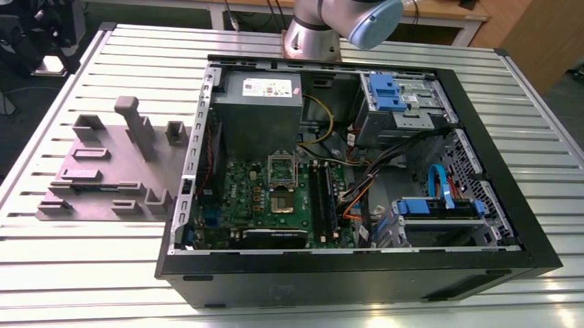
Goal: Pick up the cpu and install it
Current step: 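Pick up the cpu and move it towards the insertion slot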
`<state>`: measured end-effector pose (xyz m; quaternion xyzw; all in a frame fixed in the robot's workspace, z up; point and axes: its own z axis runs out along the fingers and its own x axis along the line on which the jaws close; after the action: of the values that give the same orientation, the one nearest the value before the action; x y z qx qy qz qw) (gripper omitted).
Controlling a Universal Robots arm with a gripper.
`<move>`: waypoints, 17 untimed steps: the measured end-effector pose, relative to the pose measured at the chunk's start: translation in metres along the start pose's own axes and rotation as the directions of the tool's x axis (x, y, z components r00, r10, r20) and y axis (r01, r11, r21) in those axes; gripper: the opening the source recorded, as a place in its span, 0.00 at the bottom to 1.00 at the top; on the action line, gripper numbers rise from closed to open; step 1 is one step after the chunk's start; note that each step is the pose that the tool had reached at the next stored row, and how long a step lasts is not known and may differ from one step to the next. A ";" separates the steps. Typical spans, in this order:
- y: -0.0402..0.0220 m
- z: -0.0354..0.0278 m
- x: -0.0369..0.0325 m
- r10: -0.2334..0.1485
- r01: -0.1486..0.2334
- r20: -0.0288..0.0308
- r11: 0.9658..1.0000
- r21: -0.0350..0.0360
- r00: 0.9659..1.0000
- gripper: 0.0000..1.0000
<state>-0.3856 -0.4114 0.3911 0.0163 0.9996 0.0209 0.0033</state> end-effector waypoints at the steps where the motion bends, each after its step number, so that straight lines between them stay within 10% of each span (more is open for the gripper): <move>1: 0.0000 0.0000 -0.0007 0.000 0.000 0.000 1.000 0.000 1.000 0.47; 17: 0.0004 0.0001 -0.0104 0.000 0.000 0.000 1.000 0.000 1.000 0.47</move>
<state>-0.3752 -0.4114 0.3911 0.0163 0.9996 0.0209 0.0033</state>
